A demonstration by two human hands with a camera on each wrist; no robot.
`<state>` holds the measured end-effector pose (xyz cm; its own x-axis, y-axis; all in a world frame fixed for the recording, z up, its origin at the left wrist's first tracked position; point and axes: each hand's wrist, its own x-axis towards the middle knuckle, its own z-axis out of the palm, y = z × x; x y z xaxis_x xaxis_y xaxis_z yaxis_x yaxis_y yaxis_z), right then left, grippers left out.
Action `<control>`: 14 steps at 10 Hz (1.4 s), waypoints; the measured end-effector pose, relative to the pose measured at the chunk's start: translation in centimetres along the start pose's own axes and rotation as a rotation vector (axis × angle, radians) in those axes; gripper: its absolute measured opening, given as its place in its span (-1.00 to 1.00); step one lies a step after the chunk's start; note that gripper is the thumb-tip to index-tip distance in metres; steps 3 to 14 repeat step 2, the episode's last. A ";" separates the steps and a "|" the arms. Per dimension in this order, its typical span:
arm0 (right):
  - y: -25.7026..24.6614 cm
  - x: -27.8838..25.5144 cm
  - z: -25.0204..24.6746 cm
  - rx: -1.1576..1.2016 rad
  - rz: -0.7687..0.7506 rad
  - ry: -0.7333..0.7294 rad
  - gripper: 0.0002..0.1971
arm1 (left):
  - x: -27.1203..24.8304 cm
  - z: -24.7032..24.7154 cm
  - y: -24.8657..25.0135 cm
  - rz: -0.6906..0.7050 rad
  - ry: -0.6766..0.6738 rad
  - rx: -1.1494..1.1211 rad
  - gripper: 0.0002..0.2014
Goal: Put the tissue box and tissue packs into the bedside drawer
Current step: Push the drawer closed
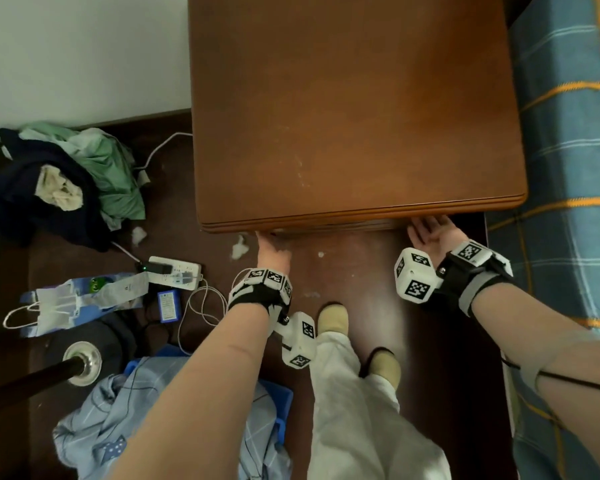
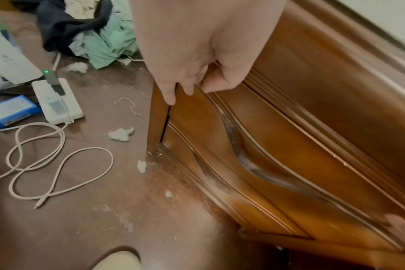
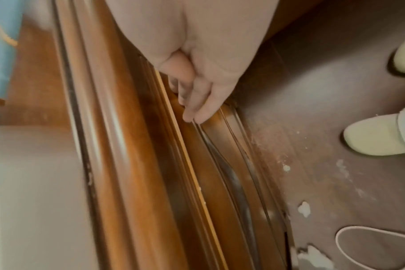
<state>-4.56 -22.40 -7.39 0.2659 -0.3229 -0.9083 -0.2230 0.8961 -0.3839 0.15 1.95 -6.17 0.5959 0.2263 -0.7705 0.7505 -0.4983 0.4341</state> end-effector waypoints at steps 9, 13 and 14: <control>0.1 -4.8 -0.1 -0.450 0.021 -0.041 -0.57 | -0.8 -0.7 0.1 0.021 -0.046 0.086 -0.38; 0.1 -4.8 -0.1 -0.450 0.021 -0.041 -0.57 | -0.8 -0.7 0.1 0.021 -0.046 0.086 -0.38; 0.1 -4.8 -0.1 -0.450 0.021 -0.041 -0.57 | -0.8 -0.7 0.1 0.021 -0.046 0.086 -0.38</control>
